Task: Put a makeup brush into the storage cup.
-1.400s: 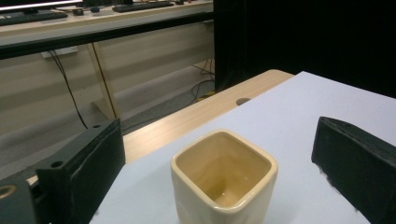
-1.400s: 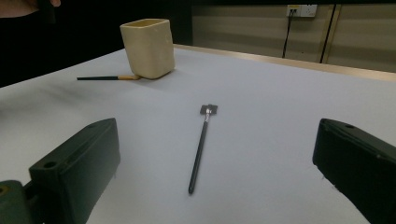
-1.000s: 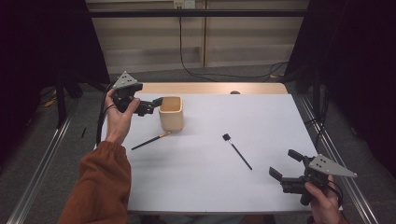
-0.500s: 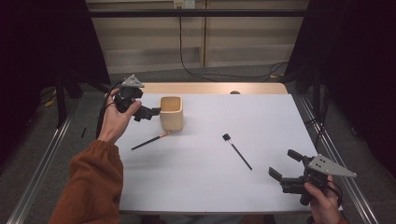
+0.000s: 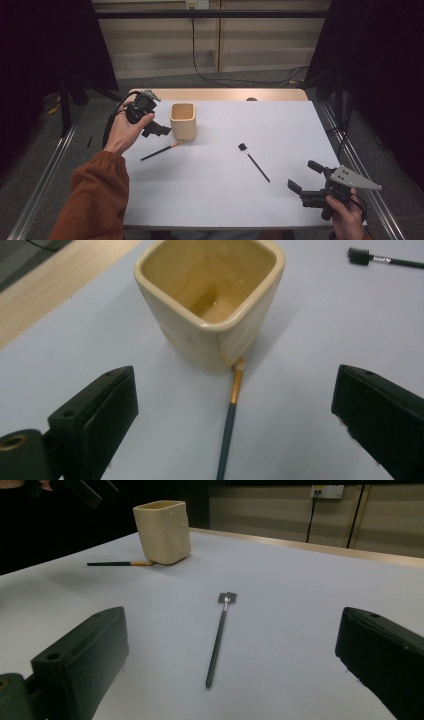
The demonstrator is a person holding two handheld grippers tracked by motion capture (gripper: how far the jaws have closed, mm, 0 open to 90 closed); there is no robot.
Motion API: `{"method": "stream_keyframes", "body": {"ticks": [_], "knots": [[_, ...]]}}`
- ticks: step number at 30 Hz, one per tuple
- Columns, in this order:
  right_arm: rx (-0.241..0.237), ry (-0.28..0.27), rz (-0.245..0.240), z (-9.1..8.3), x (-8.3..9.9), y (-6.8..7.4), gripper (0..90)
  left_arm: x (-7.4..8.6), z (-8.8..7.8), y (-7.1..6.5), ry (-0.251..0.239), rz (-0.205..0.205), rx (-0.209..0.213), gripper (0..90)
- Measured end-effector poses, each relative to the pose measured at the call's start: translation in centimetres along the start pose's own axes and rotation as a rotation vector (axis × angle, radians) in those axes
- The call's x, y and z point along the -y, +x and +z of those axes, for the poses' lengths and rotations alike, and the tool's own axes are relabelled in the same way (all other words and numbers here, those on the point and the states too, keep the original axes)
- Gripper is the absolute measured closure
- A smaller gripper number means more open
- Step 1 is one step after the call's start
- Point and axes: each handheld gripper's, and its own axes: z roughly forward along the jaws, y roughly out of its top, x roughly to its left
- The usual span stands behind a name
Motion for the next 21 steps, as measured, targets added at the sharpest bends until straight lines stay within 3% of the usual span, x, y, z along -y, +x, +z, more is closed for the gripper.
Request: {"method": "stream_keyframes", "body": {"ticks": [2, 5, 10, 15, 21], "knots": [[-0.002, -0.001, -0.003, 0.0, 0.0, 0.0, 0.0, 0.1, 0.4, -0.1, 0.022, -0.022, 0.014, 6.1], [-0.001, -0.001, -0.001, 0.0, 0.0, 0.0, 0.0, 0.2, 0.8, 0.1, 0.079, -0.009, 0.026, 6.4], [-0.001, -0.002, -0.002, 0.0, 0.0, 0.0, 0.0, 0.5, 1.9, 0.5, 0.155, -0.039, 0.086, 6.3], [-0.002, -0.001, -0.001, -0.1, 0.0, 0.0, 0.0, 0.9, 3.0, 0.7, 0.233, -0.053, 0.090, 6.1], [-0.002, 0.000, -0.004, 0.0, 0.0, 0.0, 0.0, 1.1, 4.2, 0.6, 0.324, -0.033, 0.086, 7.0]]}}
